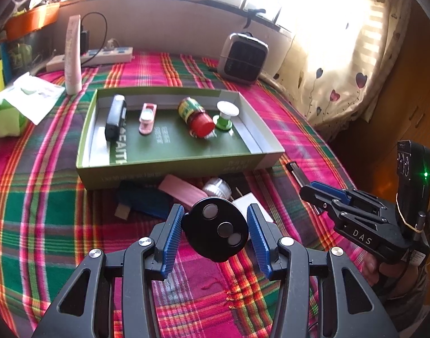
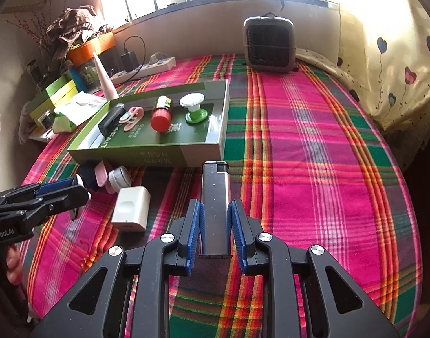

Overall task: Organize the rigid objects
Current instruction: 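Carry the silver lighter and black disc over the green box lid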

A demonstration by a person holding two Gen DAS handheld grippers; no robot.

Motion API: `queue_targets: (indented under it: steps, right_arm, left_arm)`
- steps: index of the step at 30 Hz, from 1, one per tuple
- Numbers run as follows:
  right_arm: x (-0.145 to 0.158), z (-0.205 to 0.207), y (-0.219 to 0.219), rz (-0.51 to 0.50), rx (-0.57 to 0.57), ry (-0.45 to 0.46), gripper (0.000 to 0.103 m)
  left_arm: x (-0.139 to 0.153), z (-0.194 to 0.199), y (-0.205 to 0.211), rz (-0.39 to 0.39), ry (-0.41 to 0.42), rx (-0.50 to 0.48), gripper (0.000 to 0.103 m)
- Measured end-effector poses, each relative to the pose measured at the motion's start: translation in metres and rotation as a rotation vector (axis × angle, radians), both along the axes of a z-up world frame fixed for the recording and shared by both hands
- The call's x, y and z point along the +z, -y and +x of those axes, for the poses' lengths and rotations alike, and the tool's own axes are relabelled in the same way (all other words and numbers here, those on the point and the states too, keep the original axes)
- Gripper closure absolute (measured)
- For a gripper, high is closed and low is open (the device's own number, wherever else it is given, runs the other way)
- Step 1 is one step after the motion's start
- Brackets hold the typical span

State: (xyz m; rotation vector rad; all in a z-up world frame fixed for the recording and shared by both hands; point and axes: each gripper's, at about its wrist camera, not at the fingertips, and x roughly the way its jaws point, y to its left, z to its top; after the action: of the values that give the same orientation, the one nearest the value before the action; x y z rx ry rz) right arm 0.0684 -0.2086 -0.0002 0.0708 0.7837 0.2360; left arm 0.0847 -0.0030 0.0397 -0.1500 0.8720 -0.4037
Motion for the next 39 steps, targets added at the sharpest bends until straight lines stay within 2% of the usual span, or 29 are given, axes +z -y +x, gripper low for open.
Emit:
queue_targets:
  steps: [16, 26, 39]
  right_arm:
    - [0.027, 0.015, -0.011, -0.009, 0.023, 0.047, 0.079]
    - [0.034, 0.044, -0.023, 0.013, 0.069, 0.026, 0.079]
    - [0.027, 0.086, -0.044, 0.022, 0.134, -0.042, 0.079]
  left_arm:
    - [0.023, 0.027, -0.01, 0.012, 0.054, 0.025, 0.058]
    - [0.024, 0.056, -0.019, 0.006, 0.053, 0.045, 0.058]
    - [0.009, 0.091, -0.024, 0.003, 0.01, 0.059, 0.058]
